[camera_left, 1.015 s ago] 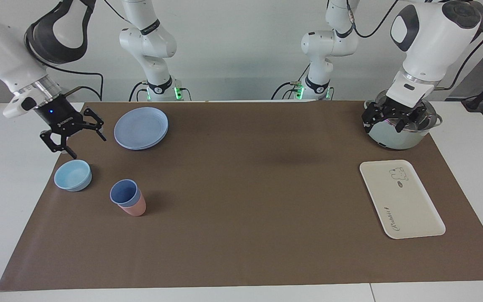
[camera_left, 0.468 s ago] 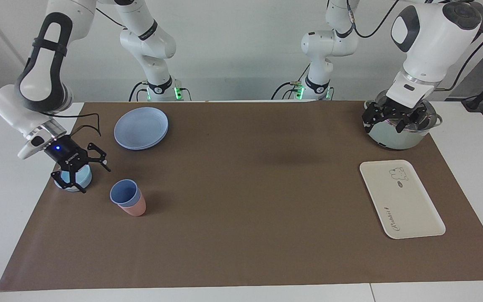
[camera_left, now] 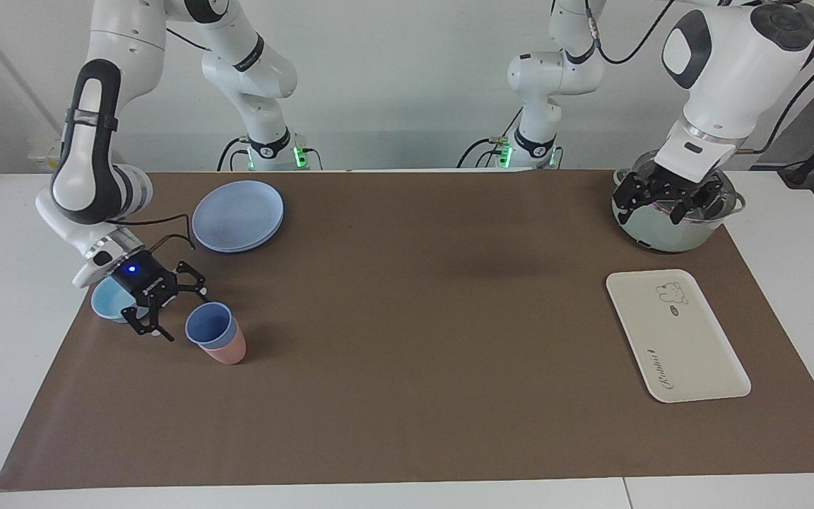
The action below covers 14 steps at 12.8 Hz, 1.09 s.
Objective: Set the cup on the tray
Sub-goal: 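Move the right gripper toward the blue cup inside the pink cup, then close the right gripper on the blue cup rim and lift it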
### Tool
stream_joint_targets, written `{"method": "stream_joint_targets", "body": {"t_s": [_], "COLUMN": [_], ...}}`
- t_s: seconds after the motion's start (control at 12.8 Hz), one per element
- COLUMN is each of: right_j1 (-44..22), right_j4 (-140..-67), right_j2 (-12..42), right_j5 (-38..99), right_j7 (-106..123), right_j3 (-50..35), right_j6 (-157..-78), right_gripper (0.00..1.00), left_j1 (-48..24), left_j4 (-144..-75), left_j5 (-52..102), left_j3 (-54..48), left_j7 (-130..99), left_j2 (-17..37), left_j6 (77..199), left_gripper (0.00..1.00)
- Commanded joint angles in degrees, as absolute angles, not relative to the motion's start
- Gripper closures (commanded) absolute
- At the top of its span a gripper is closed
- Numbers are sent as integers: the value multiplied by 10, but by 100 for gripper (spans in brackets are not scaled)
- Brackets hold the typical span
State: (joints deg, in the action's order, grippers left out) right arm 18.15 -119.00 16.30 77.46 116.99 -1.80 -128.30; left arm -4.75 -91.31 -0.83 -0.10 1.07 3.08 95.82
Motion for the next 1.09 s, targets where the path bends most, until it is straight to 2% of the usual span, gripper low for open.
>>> {"method": "stream_joint_targets", "body": {"t_s": [0.0, 0.47, 1.01], "right_j1": [184, 156, 128], "right_j4": [-1206, -1207, -1207], "right_j2": [177, 194, 196], "right_j5": [850, 963, 1011], "right_j7": [1255, 1317, 1333], "right_j3": [-23, -25, -25], "right_j6": [-1280, -1284, -1300], "right_gripper": [0, 0, 0], "left_j1": [-44, -43, -43], "left_j4": [-941, -942, -946], "left_j5": [-18, -18, -18], "left_j3": [-1, 1, 1], "left_j7": [21, 21, 21], "left_j2": [9, 8, 8], "left_j6": [969, 968, 969], "left_gripper": [0, 0, 0]}}
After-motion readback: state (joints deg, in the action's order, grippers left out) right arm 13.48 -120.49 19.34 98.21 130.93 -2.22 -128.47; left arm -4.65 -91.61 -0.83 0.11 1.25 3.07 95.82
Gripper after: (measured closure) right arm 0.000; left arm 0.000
